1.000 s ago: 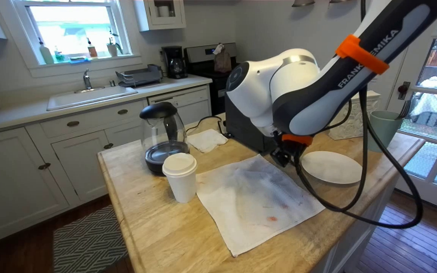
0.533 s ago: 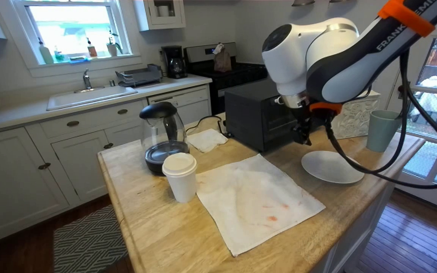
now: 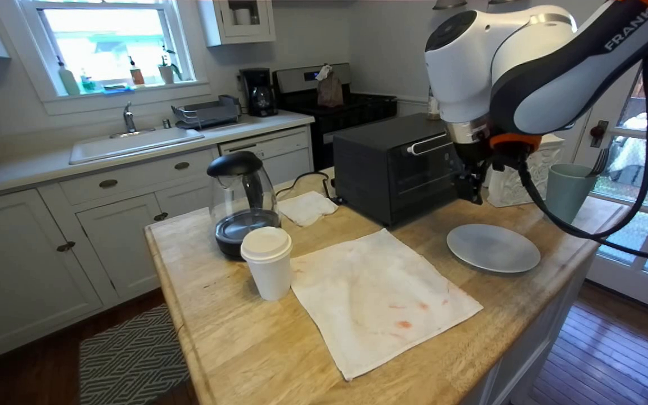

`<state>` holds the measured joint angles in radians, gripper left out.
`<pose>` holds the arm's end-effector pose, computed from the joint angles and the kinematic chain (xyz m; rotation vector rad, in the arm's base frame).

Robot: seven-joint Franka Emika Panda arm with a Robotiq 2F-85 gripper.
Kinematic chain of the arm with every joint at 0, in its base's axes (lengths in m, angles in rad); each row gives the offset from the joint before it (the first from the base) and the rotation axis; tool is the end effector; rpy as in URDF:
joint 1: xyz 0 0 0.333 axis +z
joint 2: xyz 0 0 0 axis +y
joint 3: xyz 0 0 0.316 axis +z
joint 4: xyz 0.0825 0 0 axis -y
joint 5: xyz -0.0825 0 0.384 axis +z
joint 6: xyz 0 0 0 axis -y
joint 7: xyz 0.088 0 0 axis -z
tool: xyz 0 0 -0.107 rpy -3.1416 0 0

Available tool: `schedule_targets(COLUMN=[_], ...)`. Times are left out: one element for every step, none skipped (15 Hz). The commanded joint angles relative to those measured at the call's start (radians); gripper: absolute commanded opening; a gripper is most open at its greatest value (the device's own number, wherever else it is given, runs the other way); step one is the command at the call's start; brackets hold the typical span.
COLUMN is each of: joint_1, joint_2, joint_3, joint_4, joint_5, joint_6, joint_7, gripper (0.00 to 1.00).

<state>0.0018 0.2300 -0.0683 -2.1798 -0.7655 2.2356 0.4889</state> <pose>0.5422 -0.0568 0.2769 2.5501 -0.0194 -0.0577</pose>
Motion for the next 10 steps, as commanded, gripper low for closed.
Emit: schedule_targets(joint_1=[-0.001, -0.002, -0.004, -0.009, -0.012, -0.018, -0.025, -0.037, -0.047, -0.059], joint_2=[0.004, -0.01, -0.023, -0.04, -0.048, -0.056, -0.058, -0.06, -0.058, -0.061], joint_3=[-0.008, -0.011, -0.013, -0.019, -0.026, -0.035, -0.044, -0.052, -0.061, -0.072], joint_4=[0.036, 0.046, 0.059, 0.069, 0.084, 0.1, 0.111, 0.118, 0.125, 0.121], joint_5=[0.062, 0.094, 0.134, 0.163, 0.187, 0.202, 0.21, 0.224, 0.231, 0.23], joint_6=[-0.067, -0.115, -0.165, -0.205, -0.245, -0.277, -0.294, -0.303, -0.308, -0.301], joint_7=[-0.004, 0.005, 0.007, 0.006, 0.009, 0.017, 0.02, 0.006, 0.003, 0.001], gripper=[1.0, 1.0, 1.0, 1.0, 1.0, 1.0, 1.0, 1.0, 1.0, 1.0])
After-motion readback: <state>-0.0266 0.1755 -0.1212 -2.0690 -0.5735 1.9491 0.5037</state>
